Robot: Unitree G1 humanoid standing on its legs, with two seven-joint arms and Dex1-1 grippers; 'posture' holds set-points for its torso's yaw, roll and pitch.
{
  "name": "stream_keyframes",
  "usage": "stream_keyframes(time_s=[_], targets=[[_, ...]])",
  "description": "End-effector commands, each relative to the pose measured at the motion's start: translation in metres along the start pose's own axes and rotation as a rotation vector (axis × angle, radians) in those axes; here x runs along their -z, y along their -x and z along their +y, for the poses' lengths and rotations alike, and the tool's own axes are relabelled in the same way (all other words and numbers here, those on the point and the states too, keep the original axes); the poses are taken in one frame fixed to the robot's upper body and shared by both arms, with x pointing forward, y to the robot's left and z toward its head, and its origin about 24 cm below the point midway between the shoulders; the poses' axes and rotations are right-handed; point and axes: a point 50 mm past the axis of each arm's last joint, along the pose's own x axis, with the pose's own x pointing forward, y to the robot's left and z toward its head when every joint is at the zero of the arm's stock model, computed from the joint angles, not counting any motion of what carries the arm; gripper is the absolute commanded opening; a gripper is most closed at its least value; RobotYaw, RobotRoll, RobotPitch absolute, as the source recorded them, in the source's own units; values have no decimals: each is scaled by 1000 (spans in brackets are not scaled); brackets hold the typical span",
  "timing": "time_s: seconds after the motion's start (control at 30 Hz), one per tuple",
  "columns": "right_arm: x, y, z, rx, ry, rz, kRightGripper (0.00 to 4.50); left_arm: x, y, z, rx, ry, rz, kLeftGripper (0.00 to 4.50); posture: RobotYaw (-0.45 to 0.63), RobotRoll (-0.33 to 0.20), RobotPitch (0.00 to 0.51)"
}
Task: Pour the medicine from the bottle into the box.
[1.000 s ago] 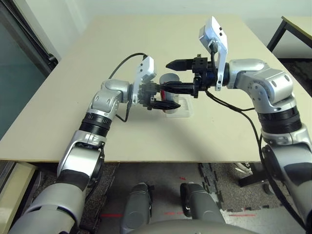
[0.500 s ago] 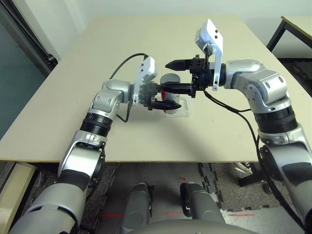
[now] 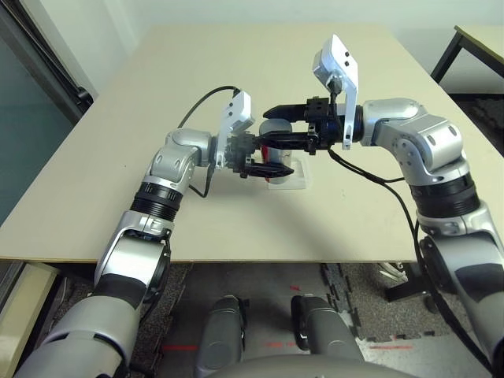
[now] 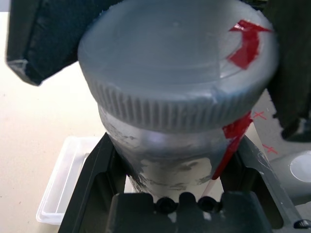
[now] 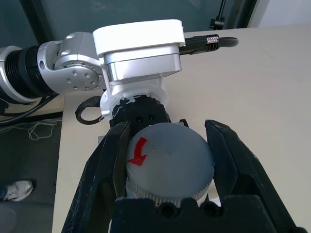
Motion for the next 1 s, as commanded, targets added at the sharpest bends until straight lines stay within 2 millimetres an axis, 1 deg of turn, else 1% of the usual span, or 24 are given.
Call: stream_keyframes(time_s=[0.03, 0.23, 0.5, 0.7, 1.0], targets=[[-16, 7, -1, 17, 42, -33, 2587, 5, -1, 0, 11, 9, 30, 2816, -43, 0, 104], [-26, 11, -6, 44, 57, -44, 2587, 9, -1, -1, 9, 16, 38, 2816, -44, 0, 103], [-33, 11, -6, 44, 63, -72, 2587, 16, 1, -2, 3, 33, 59, 2816, -43, 0, 103], [-37, 8, -4, 27, 29, -99, 2587, 18, 3, -2, -2, 40, 64, 2816, -37, 0, 102], [-37, 10, -6, 37, 1, -91, 2586, 19, 3, -2, -4, 41, 66, 2816, -33, 0, 98]])
